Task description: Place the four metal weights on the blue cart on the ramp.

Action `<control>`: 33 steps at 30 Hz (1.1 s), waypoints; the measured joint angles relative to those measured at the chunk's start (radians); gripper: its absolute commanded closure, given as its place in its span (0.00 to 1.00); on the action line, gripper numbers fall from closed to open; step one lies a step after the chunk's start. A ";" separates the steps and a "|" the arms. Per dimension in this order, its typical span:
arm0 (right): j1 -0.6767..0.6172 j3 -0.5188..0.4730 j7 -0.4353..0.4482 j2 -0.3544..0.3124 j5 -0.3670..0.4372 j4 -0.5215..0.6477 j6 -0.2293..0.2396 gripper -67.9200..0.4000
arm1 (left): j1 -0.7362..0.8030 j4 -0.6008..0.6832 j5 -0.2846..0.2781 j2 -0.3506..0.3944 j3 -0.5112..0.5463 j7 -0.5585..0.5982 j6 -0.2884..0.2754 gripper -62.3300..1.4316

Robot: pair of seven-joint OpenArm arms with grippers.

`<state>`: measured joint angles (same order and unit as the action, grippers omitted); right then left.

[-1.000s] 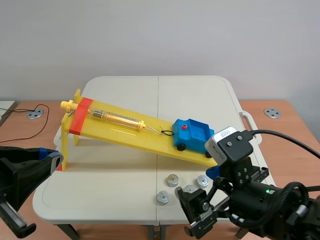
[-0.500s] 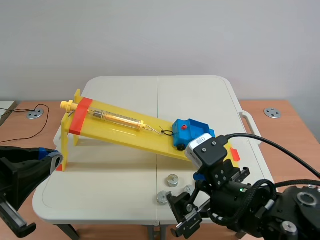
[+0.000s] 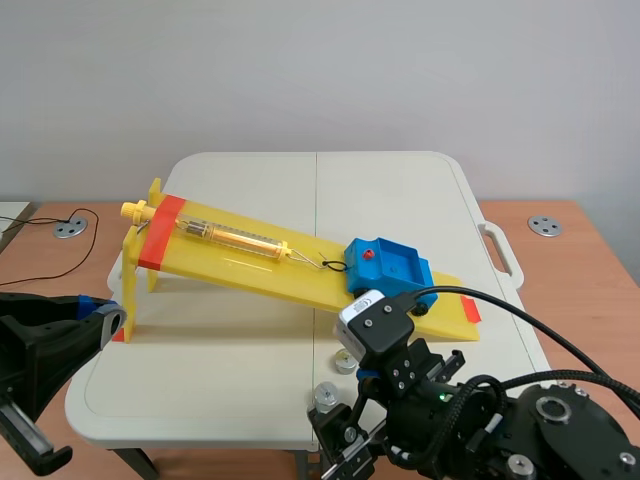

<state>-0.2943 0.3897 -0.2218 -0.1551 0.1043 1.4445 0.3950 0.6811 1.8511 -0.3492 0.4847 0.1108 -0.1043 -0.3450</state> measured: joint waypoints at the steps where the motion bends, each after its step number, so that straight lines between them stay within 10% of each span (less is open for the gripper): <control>1: 0.003 0.004 0.000 0.000 -0.009 -0.004 -0.002 0.42 | 0.000 0.000 0.000 0.000 0.000 0.000 0.000 0.93; 33: 0.072 0.070 0.042 0.078 -0.080 -0.139 -0.043 0.44 | 0.000 0.000 0.000 0.000 0.000 0.000 0.000 0.93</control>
<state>-0.2218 0.4599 -0.1802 -0.0772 0.0246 1.3052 0.3515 0.6811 1.8511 -0.3492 0.4847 0.1108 -0.1043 -0.3450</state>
